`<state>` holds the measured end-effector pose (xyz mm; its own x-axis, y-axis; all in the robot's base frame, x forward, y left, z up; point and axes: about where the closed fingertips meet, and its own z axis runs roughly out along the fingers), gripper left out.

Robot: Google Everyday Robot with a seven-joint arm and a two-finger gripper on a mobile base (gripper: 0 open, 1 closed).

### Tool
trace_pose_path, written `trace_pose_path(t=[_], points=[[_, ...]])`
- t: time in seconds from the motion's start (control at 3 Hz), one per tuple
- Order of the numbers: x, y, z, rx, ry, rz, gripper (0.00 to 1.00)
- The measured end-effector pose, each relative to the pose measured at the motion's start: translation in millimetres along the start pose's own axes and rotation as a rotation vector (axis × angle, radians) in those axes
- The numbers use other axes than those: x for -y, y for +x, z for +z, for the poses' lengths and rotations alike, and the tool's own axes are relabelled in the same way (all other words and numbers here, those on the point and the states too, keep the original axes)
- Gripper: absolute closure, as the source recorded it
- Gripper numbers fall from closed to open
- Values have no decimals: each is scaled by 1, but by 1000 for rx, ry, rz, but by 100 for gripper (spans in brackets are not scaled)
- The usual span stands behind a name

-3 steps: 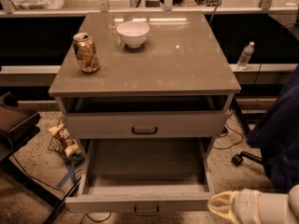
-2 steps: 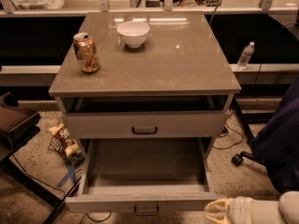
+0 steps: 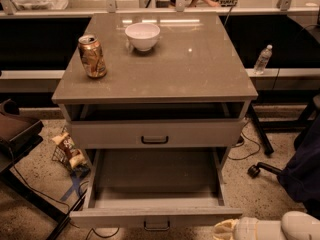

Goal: Close middle drawer

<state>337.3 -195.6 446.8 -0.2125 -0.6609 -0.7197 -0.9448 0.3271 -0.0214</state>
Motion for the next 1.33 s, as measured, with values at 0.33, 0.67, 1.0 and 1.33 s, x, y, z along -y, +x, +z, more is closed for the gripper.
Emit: trace_pose_path(t=[0.33,0.67,1.0,1.33], points=[[4,14,30,23,-17,10,100],[16,20,56,44,-23,6,100],[35,17,80,60,-23,-7,100],[40,13,84,61,-22,-13,100]])
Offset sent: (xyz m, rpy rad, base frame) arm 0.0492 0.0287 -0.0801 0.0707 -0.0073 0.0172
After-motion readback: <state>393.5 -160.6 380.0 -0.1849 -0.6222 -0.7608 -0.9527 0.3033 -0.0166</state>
